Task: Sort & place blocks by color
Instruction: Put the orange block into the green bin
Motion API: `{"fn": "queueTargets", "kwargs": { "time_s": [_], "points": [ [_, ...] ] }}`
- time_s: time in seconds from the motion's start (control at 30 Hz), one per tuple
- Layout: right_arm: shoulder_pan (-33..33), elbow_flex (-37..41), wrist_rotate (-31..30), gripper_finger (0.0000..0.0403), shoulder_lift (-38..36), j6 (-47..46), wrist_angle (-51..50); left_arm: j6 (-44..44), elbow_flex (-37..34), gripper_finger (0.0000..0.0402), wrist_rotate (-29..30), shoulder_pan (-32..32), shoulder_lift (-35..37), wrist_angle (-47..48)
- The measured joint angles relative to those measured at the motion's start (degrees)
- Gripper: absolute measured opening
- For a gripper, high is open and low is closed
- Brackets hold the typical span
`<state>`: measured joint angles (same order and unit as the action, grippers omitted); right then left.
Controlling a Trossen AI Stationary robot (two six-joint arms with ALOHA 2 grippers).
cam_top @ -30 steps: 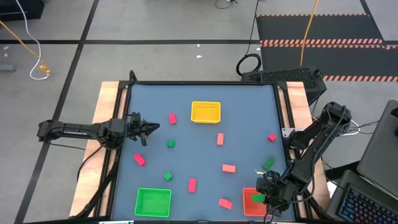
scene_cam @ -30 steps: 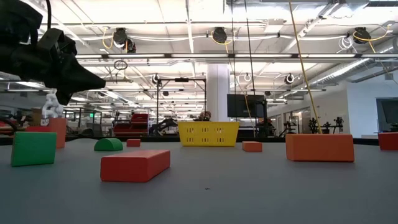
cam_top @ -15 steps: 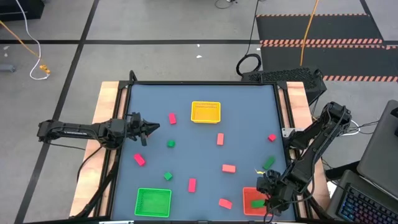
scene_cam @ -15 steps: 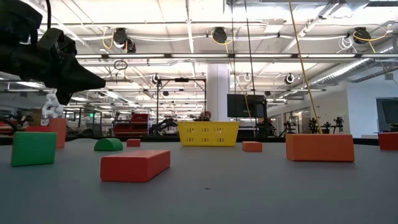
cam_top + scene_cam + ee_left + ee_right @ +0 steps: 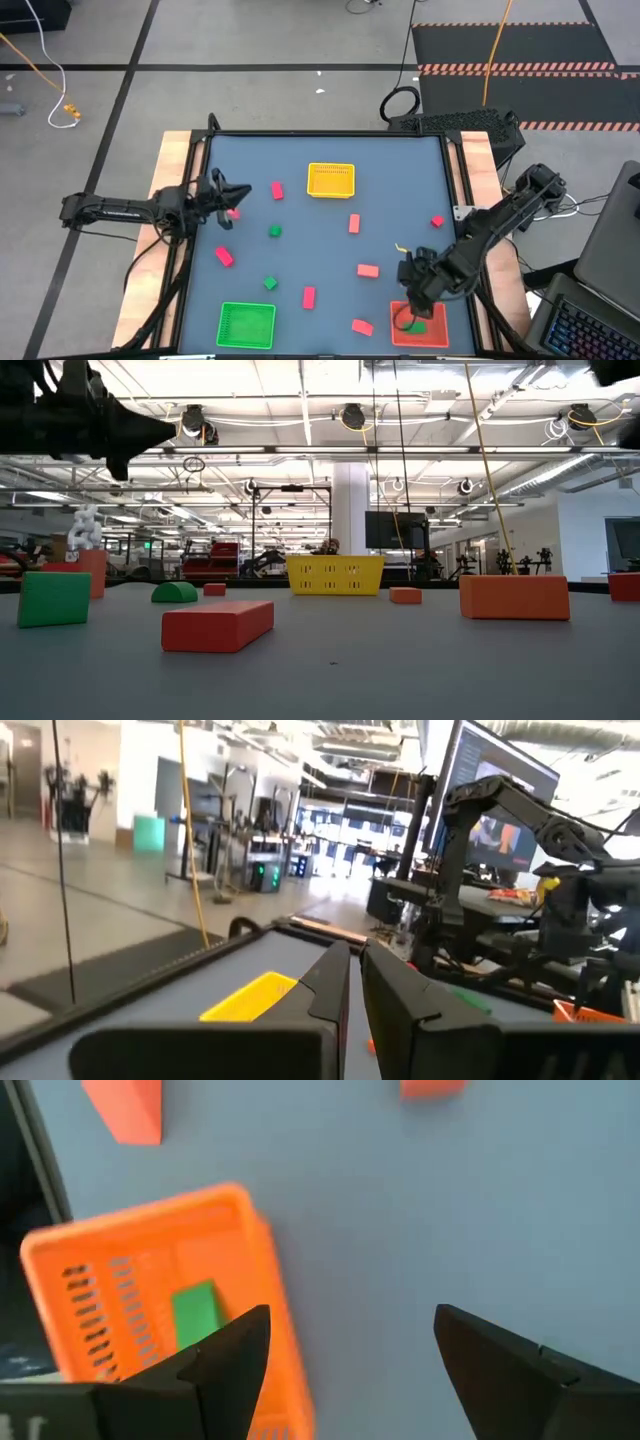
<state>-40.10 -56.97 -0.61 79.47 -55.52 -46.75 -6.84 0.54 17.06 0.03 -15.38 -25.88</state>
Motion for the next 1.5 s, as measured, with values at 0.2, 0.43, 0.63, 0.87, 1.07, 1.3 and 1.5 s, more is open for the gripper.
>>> {"fn": "queueTargets", "kwargs": {
  "time_s": [0.2, 0.43, 0.63, 0.87, 1.07, 1.3, 1.5],
  "points": [
    [6.23, 0.00, -4.69, 0.0274, 0.01, 10.40, 6.81, 2.28, 0.51, 0.0048, -1.82, -0.01, -1.54, -1.62],
    [11.73, 0.00, -5.85, 0.0274, 1.46, 18.91, 12.70, 1.78, 4.32, 0.0160, -3.10, -1.69, -7.94, -1.33],
    [13.43, 0.02, -5.52, 0.0274, 6.64, 23.50, 13.25, 2.06, 8.04, 0.0243, -3.25, -3.27, -14.85, -1.48],
    [13.51, 0.02, -6.04, 0.0274, 10.24, 24.50, 16.21, 2.19, 13.17, 0.0264, -3.30, -3.93, -22.62, -1.80],
    [13.51, 0.02, -7.11, 0.0274, 11.55, 24.80, 16.81, 2.18, 16.89, 0.0248, -3.37, -3.96, -30.79, -3.39],
    [13.44, 0.02, -8.81, 0.0274, 10.99, 21.68, 18.09, 2.18, 18.21, 0.0237, -5.68, -4.43, -37.35, -8.54],
    [12.99, 1.49, -11.41, 0.0274, 11.34, 20.97, 22.27, 4.82, 18.21, 0.0237, -6.11, -5.75, -38.70, -11.97]
  ]
}}
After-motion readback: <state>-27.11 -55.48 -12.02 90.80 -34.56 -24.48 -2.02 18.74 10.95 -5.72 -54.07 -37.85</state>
